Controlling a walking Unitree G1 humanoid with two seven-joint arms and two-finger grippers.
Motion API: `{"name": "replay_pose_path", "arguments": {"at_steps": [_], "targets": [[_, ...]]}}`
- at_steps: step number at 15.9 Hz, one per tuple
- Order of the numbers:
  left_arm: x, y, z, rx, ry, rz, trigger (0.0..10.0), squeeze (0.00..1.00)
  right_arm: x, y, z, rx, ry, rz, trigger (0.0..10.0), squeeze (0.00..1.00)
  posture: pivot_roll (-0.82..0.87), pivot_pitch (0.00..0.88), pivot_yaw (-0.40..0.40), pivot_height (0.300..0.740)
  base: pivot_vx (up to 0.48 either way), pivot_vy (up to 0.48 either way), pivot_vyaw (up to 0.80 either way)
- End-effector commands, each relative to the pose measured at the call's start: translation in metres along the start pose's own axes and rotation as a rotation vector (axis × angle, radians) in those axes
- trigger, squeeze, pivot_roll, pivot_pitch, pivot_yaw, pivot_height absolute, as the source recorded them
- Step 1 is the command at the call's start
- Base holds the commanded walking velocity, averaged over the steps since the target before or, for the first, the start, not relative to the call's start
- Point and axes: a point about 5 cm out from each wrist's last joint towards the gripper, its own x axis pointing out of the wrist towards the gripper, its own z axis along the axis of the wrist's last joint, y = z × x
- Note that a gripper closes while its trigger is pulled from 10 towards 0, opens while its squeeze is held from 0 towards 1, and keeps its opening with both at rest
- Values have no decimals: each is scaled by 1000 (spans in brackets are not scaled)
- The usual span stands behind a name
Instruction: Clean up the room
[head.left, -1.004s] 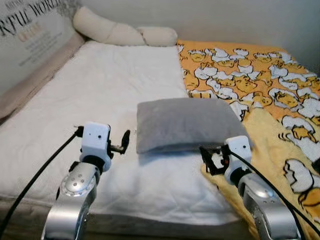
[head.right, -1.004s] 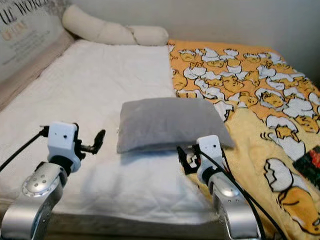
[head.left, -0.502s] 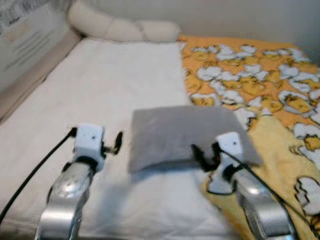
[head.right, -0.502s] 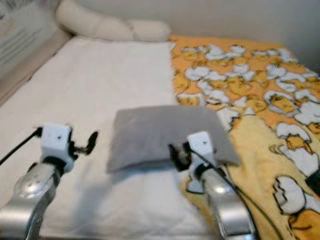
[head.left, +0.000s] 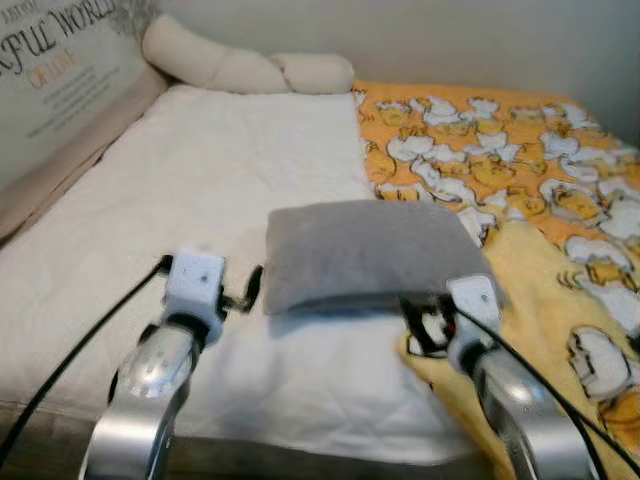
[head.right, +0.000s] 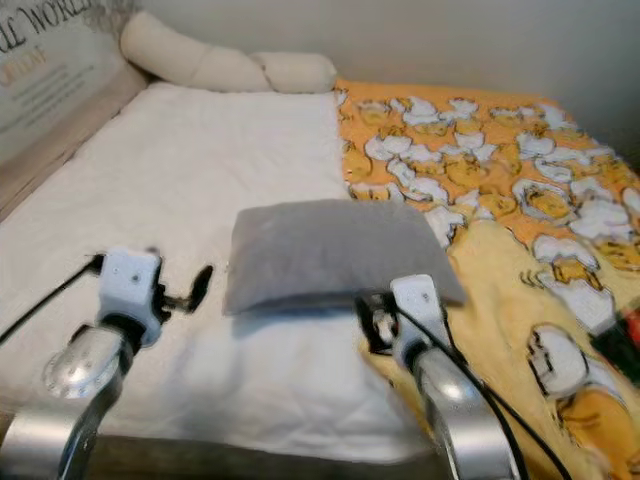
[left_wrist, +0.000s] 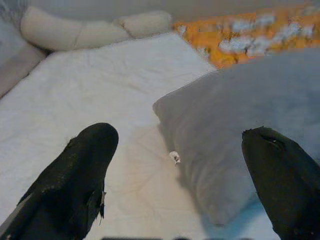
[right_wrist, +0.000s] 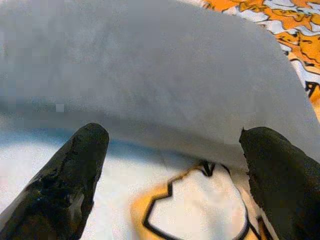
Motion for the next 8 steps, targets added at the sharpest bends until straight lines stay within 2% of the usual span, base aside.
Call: {"name": "replay_pose_path", "arguments": {"at_steps": [1,4,8], "targets": [[-1,-1,-5,2,27,-7,10000,0,1,0,4,-6,-10,-7,10000,0,-93,0,-41,740,0,0,0],[-1,0,-7,-8,39,-6,10000,0,1,1,3,-9,0,-7,10000,0,-94,0,-43,740,0,0,0],[-1,11,-14,-43,76,72,10000,0,2,0,7,10,-19,-16,10000,0,-92,0,-45,740,0,0,0]]}}
